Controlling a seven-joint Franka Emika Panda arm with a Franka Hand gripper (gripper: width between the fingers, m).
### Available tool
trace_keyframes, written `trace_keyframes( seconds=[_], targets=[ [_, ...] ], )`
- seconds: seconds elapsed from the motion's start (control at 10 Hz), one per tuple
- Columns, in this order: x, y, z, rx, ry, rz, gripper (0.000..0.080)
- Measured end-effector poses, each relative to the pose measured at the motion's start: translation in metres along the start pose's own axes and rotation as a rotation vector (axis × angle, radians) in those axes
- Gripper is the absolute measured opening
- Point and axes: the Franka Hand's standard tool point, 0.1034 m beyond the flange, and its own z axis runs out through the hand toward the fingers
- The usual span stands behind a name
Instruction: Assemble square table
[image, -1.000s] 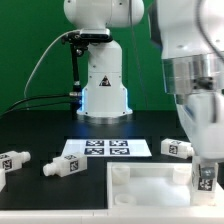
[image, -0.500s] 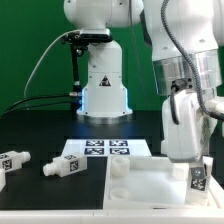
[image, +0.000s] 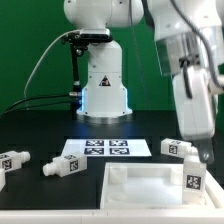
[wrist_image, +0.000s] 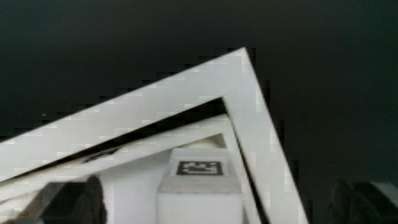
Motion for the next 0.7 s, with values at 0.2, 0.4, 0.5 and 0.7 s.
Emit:
trace_keyframes(
  seconds=[0.2, 0.4, 0.5, 0.7],
  targets=[
    [0.003, 0.002, 0.006, -0.003, 0.007, 0.002, 0.0646],
    [0.003, 0.002, 0.006, -0.004, 0.007, 0.001, 0.0648],
    [0.004, 0.002, 0.006, -0.004, 0.007, -0.015, 0.0648],
    [0.005, 0.019, 0.0, -0.018, 0.006, -0.063, 0.0648]
  ],
)
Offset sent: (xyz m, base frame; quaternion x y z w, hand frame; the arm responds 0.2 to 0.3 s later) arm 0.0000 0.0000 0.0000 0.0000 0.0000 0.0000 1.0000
